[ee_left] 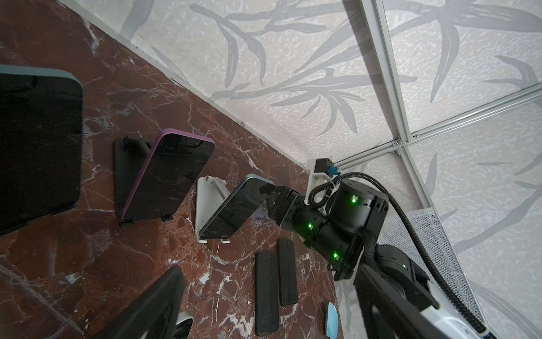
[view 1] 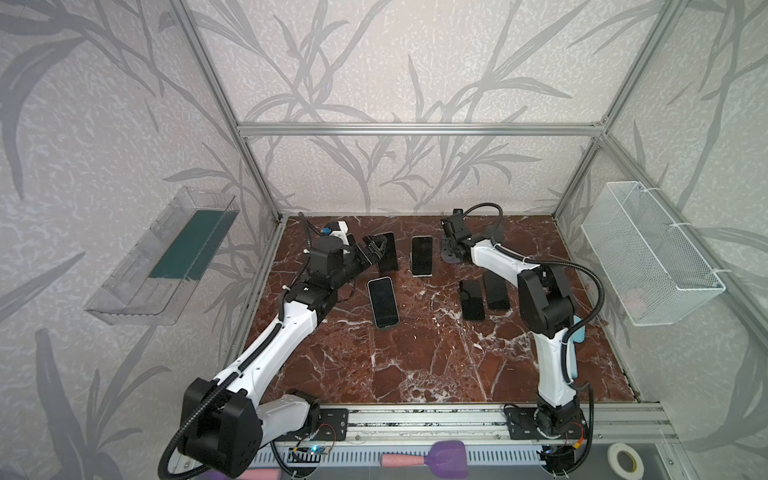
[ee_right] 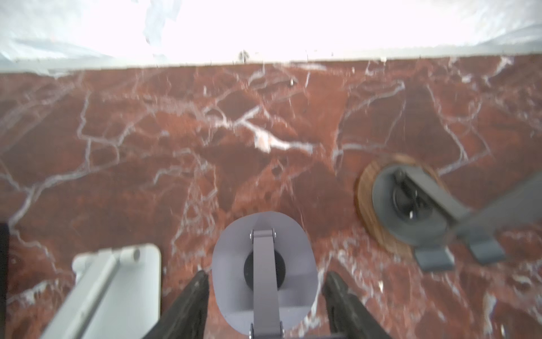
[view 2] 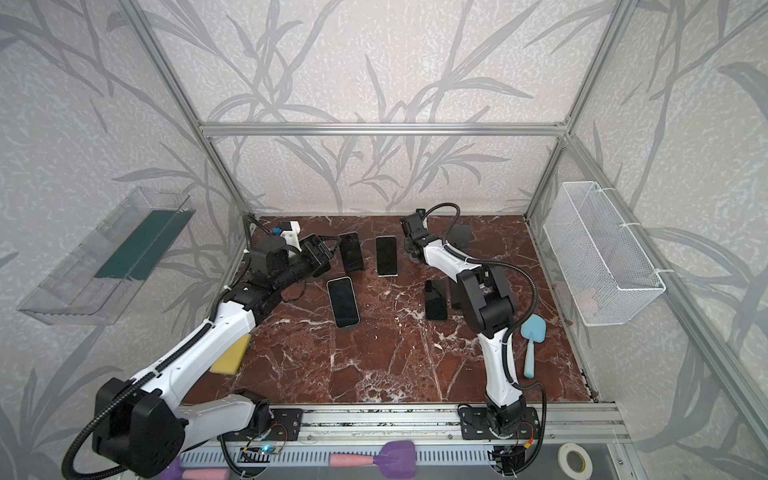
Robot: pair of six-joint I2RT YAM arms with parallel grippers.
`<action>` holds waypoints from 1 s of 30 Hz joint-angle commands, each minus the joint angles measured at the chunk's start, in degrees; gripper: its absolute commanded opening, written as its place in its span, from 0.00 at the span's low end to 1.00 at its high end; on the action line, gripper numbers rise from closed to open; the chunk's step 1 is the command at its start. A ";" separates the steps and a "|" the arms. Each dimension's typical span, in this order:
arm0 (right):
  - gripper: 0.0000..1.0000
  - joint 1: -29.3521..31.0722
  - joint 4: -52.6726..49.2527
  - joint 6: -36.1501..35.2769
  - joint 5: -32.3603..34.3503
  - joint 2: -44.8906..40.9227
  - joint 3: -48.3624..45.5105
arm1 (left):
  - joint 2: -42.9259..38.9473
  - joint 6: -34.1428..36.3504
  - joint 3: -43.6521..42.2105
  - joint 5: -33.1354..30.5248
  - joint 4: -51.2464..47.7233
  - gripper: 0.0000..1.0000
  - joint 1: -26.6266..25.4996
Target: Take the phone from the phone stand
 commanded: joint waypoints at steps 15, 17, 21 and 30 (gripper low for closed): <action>0.79 -6.74 -5.06 -4.69 -9.35 8.26 11.28 | 4.69 -0.72 0.06 2.32 1.83 0.91 0.05; 0.86 -6.69 -5.15 -4.69 -9.82 6.93 10.53 | 4.57 -0.49 0.13 2.32 1.83 0.91 -0.08; 0.93 -6.67 -4.80 -5.65 -9.80 2.38 9.45 | 3.88 0.26 0.10 1.75 1.67 0.91 -0.31; 0.97 -6.30 -6.29 -6.71 -6.75 -11.82 4.45 | -0.02 5.81 0.25 -3.34 -0.20 0.91 -1.35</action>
